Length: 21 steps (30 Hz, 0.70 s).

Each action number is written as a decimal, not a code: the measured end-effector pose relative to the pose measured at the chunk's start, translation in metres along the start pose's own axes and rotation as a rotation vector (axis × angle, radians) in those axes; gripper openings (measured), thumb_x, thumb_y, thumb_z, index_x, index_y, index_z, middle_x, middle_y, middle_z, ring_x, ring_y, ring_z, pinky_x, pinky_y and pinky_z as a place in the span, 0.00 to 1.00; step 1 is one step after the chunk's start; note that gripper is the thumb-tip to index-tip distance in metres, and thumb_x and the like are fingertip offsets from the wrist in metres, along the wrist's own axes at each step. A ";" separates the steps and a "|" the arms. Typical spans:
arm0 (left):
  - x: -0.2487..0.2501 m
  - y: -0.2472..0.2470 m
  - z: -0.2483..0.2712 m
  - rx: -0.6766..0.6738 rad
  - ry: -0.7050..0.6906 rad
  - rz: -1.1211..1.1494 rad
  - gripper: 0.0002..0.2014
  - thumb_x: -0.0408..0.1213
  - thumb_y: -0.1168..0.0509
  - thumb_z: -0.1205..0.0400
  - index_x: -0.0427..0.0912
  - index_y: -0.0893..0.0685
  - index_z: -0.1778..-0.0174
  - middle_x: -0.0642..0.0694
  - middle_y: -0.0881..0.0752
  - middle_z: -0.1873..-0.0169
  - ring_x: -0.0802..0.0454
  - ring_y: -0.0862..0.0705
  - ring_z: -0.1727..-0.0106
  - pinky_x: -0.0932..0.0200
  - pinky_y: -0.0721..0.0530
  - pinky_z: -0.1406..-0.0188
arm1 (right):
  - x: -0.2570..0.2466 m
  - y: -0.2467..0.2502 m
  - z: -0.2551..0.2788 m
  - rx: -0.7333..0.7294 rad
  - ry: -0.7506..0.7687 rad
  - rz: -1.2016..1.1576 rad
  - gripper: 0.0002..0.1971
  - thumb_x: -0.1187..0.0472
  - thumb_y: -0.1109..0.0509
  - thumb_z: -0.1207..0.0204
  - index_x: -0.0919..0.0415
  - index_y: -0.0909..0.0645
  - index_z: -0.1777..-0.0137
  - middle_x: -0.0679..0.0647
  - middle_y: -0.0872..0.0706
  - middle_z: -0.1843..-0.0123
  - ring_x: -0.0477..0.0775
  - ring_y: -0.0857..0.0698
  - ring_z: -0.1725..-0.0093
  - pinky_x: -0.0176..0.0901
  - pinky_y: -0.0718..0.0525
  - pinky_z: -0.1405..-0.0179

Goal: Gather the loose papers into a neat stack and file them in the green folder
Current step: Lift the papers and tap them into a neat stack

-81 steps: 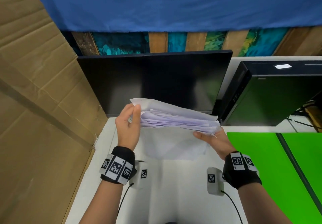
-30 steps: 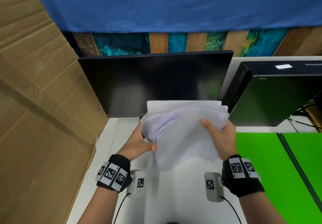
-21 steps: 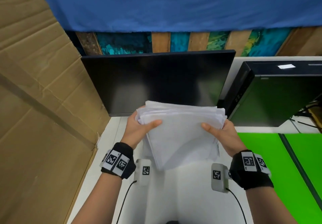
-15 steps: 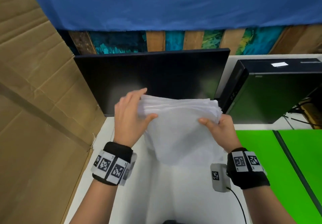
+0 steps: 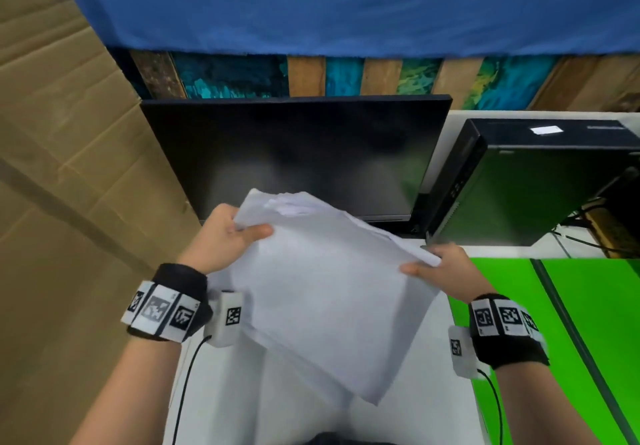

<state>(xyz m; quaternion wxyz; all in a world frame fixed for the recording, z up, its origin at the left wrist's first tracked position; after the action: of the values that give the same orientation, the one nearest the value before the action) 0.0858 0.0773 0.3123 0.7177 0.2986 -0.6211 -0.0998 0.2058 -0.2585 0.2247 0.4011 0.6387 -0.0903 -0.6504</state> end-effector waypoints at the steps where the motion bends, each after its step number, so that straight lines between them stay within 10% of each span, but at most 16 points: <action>1: -0.010 0.004 0.002 0.003 0.023 0.034 0.10 0.35 0.27 0.24 0.29 0.12 0.56 0.33 0.08 0.58 0.35 0.10 0.55 0.42 0.13 0.52 | 0.008 -0.002 0.004 0.018 -0.025 -0.140 0.26 0.42 0.18 0.43 0.66 0.15 0.63 0.58 0.13 0.69 0.48 0.19 0.66 0.43 0.22 0.67; 5: -0.044 0.012 0.011 0.086 0.130 0.300 0.05 0.30 0.28 0.24 0.45 0.12 0.58 0.57 0.07 0.69 0.56 0.09 0.63 0.57 0.12 0.58 | 0.031 -0.030 0.017 -0.035 -0.142 -0.662 0.29 0.45 0.13 0.53 0.64 0.12 0.55 0.59 0.07 0.51 0.50 0.09 0.58 0.39 0.13 0.59; 9: -0.059 -0.001 0.014 0.157 0.189 0.496 0.05 0.35 0.29 0.23 0.45 0.13 0.53 0.52 0.06 0.62 0.48 0.09 0.53 0.57 0.15 0.59 | 0.017 -0.052 0.015 0.014 -0.109 -0.709 0.20 0.48 0.18 0.40 0.59 0.11 0.51 0.60 0.07 0.48 0.53 0.09 0.55 0.50 0.15 0.52; 11: -0.059 -0.007 0.013 0.168 0.169 0.549 0.08 0.35 0.30 0.22 0.48 0.15 0.49 0.50 0.08 0.53 0.48 0.11 0.47 0.54 0.14 0.51 | -0.001 -0.040 0.010 0.196 -0.047 -0.738 0.06 0.64 0.25 0.27 0.57 0.12 0.51 0.49 0.06 0.56 0.49 0.10 0.59 0.46 0.14 0.55; 15: -0.053 -0.016 0.009 0.132 0.028 0.646 0.24 0.40 0.30 0.22 0.52 0.25 0.30 0.56 0.14 0.40 0.63 0.15 0.40 0.67 0.14 0.47 | -0.033 -0.016 0.003 0.341 0.124 -0.812 0.12 0.73 0.30 0.26 0.53 0.16 0.52 0.36 0.08 0.63 0.37 0.11 0.61 0.32 0.13 0.57; 21: -0.102 -0.063 0.019 0.153 0.265 0.635 0.22 0.28 0.23 0.31 0.51 0.16 0.44 0.51 0.11 0.47 0.51 0.14 0.42 0.65 0.17 0.53 | 0.013 -0.065 0.000 0.215 -0.125 -0.755 0.15 0.71 0.21 0.34 0.57 0.16 0.49 0.53 0.10 0.50 0.35 0.10 0.64 0.30 0.13 0.63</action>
<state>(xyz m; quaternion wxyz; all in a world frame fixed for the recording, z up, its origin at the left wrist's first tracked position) 0.0613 0.0733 0.1940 0.7628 0.1538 -0.5901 0.2149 0.1810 -0.2235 0.1742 0.0584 0.6245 0.0588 -0.7766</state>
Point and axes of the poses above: each hand's wrist, its own z-axis away from the middle knuckle, its own y-axis out of the back of the hand, x = y × z, the point moved 5 cm from there along -z, towards the middle knuckle
